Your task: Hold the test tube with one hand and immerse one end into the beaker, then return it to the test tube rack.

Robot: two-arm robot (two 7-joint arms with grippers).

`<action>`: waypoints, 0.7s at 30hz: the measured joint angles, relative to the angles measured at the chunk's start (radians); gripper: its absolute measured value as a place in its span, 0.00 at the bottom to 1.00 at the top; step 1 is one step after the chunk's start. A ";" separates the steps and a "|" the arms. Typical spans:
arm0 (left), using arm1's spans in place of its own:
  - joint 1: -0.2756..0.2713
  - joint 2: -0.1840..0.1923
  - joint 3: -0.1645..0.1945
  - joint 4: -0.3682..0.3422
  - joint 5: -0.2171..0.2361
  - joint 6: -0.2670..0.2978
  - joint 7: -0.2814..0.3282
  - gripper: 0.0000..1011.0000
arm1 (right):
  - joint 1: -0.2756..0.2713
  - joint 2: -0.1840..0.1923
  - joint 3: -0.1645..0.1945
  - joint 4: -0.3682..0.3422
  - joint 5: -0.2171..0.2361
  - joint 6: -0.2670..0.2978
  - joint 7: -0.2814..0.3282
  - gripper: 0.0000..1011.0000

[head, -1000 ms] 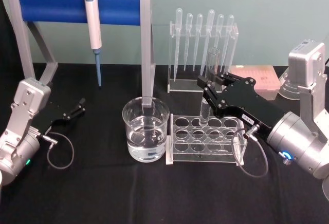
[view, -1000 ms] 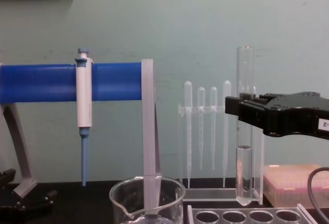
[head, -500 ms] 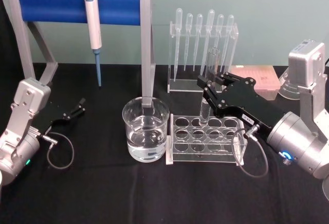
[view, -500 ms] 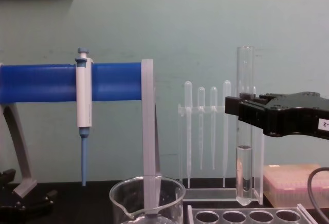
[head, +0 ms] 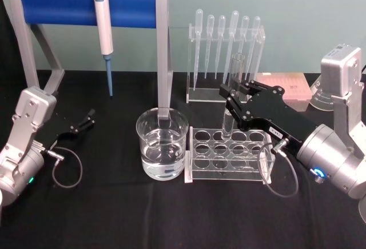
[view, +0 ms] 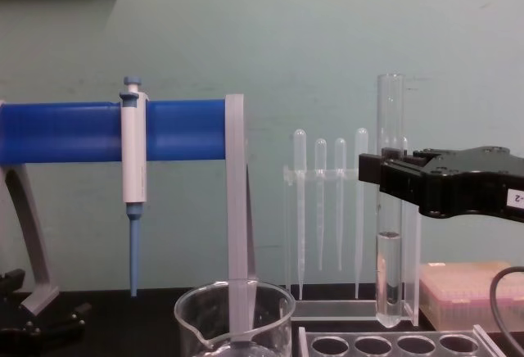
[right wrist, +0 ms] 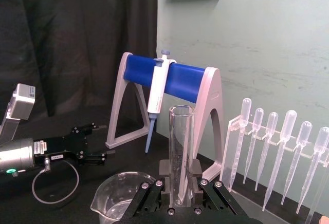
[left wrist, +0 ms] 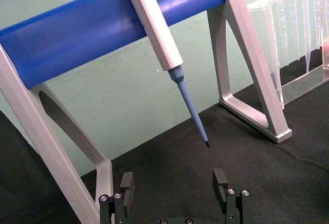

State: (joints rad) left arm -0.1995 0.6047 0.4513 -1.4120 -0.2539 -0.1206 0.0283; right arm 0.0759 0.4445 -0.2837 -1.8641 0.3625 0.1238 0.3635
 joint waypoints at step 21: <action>0.000 0.000 0.000 0.000 0.000 0.000 0.000 0.99 | 0.170 -0.073 -0.123 0.069 -0.010 0.014 0.013 0.22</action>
State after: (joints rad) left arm -0.1995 0.6047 0.4514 -1.4120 -0.2539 -0.1205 0.0283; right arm 0.2460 0.3719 -0.4069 -1.7955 0.3523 0.1380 0.3763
